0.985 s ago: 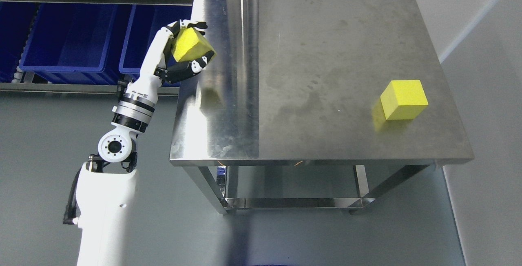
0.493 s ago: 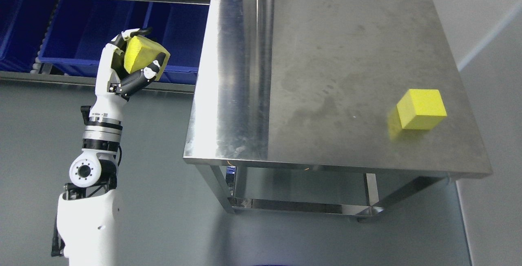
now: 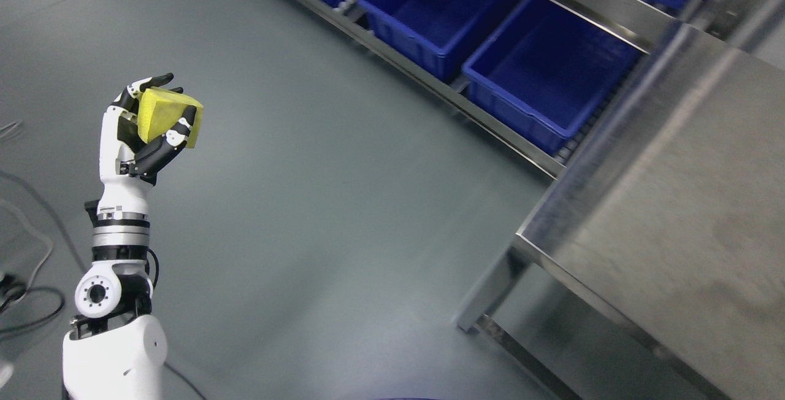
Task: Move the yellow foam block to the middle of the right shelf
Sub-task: 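Hold the cube raised in the left hand while turning toward the blue bins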
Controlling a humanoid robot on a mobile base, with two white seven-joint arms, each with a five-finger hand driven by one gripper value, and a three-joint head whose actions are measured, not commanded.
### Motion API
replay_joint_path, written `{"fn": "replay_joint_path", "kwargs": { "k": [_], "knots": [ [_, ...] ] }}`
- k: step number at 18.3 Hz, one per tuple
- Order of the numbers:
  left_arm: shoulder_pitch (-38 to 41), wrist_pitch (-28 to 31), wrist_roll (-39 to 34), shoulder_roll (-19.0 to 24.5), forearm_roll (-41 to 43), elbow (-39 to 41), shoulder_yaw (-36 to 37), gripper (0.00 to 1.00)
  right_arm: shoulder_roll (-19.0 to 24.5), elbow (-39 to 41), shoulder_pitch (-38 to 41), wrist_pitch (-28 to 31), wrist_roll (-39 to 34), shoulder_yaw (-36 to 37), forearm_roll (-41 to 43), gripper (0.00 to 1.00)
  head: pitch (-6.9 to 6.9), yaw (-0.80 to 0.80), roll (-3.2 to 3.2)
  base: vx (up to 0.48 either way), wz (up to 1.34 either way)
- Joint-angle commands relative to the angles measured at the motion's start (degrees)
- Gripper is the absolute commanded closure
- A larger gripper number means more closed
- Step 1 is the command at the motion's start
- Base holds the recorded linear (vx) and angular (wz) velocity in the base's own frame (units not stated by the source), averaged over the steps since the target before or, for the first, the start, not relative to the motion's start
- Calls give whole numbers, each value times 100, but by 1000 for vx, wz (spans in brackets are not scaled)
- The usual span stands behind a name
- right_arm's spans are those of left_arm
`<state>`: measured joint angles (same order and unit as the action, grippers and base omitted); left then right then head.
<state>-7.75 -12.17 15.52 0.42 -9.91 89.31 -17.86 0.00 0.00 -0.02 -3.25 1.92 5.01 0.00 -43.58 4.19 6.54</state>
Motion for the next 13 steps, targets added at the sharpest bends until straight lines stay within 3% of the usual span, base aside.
{"fn": "replay_joint_path", "kwargs": {
  "k": [1, 8, 13],
  "knots": [
    [89, -206, 4, 58, -73, -397, -420, 99, -100, 100, 107, 0, 2, 0, 0, 0, 0, 0, 0, 23, 1638],
    [150, -277, 4, 58, -37, -467, -279, 99, -100, 100, 107, 0, -7, 0, 0, 0, 0, 0, 0, 60, 1264],
    [159, -286, 4, 58, -37, -467, -279, 99, -100, 100, 116, 0, 2, 0, 0, 0, 0, 0, 0, 127, 554]
  ]
}}
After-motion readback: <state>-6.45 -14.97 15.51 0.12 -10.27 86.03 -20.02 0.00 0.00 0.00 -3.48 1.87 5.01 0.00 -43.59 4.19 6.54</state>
